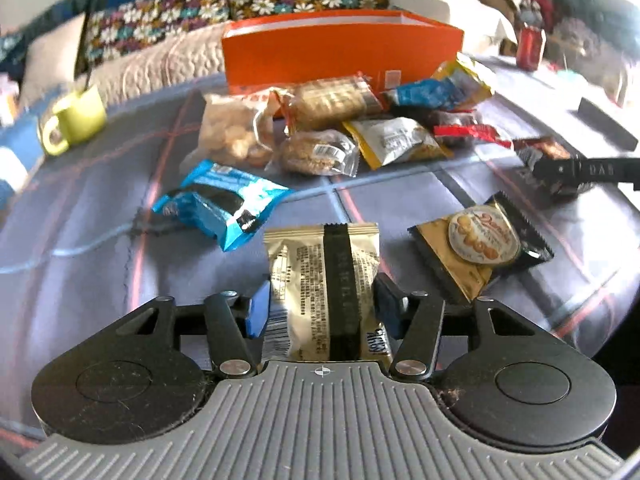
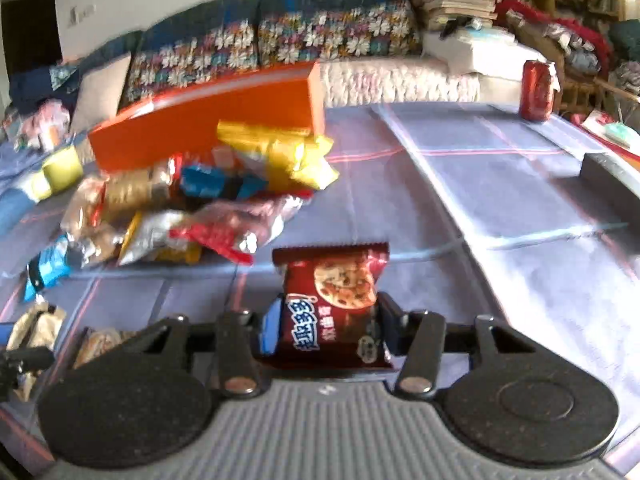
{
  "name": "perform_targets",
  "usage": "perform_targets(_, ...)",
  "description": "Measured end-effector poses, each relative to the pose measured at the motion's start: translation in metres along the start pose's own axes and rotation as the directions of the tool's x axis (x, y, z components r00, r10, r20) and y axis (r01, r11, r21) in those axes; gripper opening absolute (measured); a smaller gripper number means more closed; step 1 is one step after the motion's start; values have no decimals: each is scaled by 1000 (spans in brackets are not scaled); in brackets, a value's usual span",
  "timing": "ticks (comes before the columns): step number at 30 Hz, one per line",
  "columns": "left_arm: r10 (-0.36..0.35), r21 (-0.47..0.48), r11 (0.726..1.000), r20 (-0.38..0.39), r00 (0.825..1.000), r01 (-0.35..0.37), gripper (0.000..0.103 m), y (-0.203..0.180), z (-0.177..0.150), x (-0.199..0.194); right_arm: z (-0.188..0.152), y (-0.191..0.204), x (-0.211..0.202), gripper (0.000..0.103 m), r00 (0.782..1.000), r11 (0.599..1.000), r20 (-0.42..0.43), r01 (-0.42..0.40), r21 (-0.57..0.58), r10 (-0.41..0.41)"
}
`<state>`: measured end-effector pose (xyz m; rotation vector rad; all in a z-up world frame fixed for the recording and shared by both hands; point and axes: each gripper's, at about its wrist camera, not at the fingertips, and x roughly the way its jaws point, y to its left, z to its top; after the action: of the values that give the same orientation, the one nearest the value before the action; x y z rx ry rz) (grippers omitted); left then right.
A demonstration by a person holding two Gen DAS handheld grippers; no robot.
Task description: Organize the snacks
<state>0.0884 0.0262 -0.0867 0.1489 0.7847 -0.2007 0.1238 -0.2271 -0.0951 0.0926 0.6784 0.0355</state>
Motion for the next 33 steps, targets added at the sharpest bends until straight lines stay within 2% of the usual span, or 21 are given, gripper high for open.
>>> perform_targets(2, 20, 17, 1000, 15, 1000, -21, 49, -2, 0, -4, -1, 1, -1, 89, 1000, 1000, 11, -6, 9, 6)
perform_targets(4, 52, 31, 998, 30, 998, -53, 51, -5, 0, -5, -3, 3, -3, 96, 999, 1000, 32, -16, 10, 16)
perform_targets(8, 58, 13, 998, 10, 998, -58, 47, -2, 1, 1, -6, 8, -1, 99, 999, 999, 29, -18, -26, 19)
perform_targets(10, 45, -11, 999, -10, 999, -45, 43, 1, 0, 4, -8, 6, 4, 102, 1000, 1000, 13, -23, -17, 23)
perform_targets(16, -6, -83, 997, -23, 1000, 4, 32, 10, 0, 4, -8, 6, 5, 102, 1000, 1000, 19, -12, -20, 12)
perform_targets(19, -1, -90, 996, -19, 1000, 0, 33, 10, -1, 5, -10, 5, 1, 102, 999, 999, 34, -32, -6, 32)
perform_targets(27, 10, -109, 994, -24, 1000, -13, 36, 5, 3, 8, -14, 17, 7, 102, 999, 995, 31, 23, -102, -20)
perform_targets(33, 15, -116, 993, -25, 1000, -18, 41, 4, 1, 8, -16, 14, 7, 102, 999, 993, 40, 13, -115, -9)
